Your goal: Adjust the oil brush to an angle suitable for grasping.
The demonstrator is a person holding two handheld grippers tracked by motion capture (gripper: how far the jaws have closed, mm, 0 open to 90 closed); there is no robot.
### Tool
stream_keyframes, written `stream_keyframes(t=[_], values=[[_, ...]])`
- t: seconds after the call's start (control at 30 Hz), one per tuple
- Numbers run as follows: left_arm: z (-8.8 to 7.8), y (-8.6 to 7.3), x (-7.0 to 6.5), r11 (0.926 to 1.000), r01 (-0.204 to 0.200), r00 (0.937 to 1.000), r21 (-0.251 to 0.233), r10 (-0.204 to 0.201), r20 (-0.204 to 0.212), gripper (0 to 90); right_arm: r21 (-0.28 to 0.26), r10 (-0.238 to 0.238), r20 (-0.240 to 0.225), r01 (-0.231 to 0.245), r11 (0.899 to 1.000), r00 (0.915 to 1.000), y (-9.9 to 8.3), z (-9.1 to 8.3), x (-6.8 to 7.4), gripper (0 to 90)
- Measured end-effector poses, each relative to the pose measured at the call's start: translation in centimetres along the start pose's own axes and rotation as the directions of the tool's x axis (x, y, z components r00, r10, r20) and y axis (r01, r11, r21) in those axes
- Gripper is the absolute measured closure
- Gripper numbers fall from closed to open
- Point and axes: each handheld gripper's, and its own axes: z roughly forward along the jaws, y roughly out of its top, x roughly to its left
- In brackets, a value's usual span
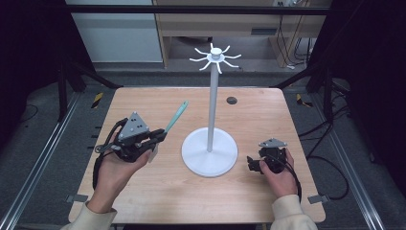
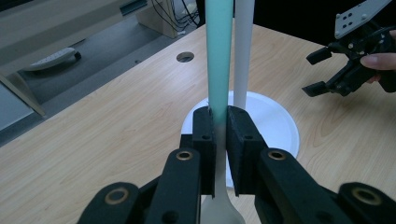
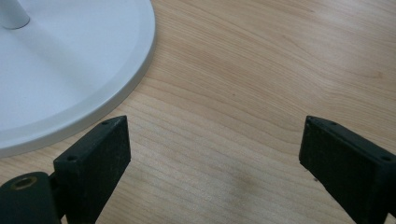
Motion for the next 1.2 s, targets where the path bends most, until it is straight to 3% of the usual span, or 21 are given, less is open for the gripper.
stream_keyframes(t=[0.17,0.43,0.73,0.9,1.2], values=[[-0.1,0.5,-0.2,1.0000,-0.009,1.0000,-0.003,0.009,-0.003,82.3,0.000,0.001,-0.001,-0.001,1.000,1.0000,0.0,0.0,0.0,9.5],[-0.9,1.3,-0.6,0.9989,-0.009,1.0000,-0.046,0.009,-0.002,82.3,-0.001,0.002,0.000,-0.002,1.000,1.0000,0.0,0.0,0.0,9.5],[-1.9,2.6,-1.1,0.9910,-0.012,0.9997,-0.133,0.010,-0.023,82.3,0.001,-0.002,-0.001,0.002,1.000,1.0000,0.0,0.0,0.0,9.5],[-1.9,3.2,-1.4,0.9912,-0.016,0.9998,-0.131,0.014,-0.015,82.3,0.003,-0.003,-0.001,0.003,1.000,1.0000,0.0,0.0,0.0,9.5],[-2.3,4.1,-1.7,0.9841,-0.010,0.9998,-0.177,0.007,-0.018,82.3,0.000,-0.003,0.000,0.003,1.000,1.0000,0.0,0.0,0.0,9.5]])
